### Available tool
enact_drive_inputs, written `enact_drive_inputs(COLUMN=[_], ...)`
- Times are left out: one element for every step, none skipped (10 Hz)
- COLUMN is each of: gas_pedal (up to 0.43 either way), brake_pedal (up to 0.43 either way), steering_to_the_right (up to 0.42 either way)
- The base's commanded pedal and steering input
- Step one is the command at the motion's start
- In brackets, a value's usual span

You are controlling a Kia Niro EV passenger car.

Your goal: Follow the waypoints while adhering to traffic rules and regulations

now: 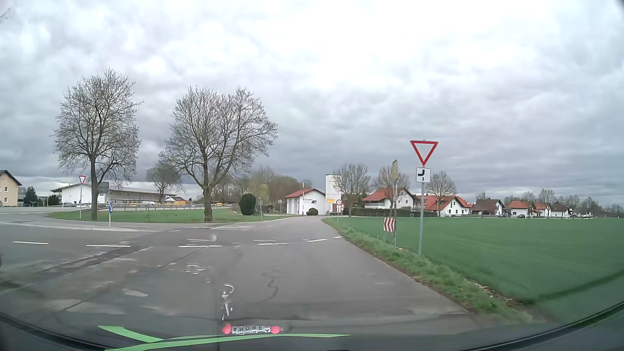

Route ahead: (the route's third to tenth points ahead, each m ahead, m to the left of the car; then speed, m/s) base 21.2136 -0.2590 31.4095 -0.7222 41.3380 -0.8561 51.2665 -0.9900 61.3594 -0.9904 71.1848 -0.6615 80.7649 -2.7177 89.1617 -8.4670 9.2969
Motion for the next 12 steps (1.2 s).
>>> enact_drive_inputs(gas_pedal=[0.000, 0.000, 0.028, 0.059, 0.087, 0.110, 0.118, 0.138, 0.157, 0.169, 0.177, 0.189], brake_pedal=[0.000, 0.000, 0.000, 0.000, 0.000, 0.000, 0.000, 0.000, 0.000, 0.000, 0.000, 0.000], steering_to_the_right=[-0.012, -0.012, -0.012, -0.011, -0.011, -0.010, -0.010, -0.009, -0.007, -0.004, -0.001, 0.003])
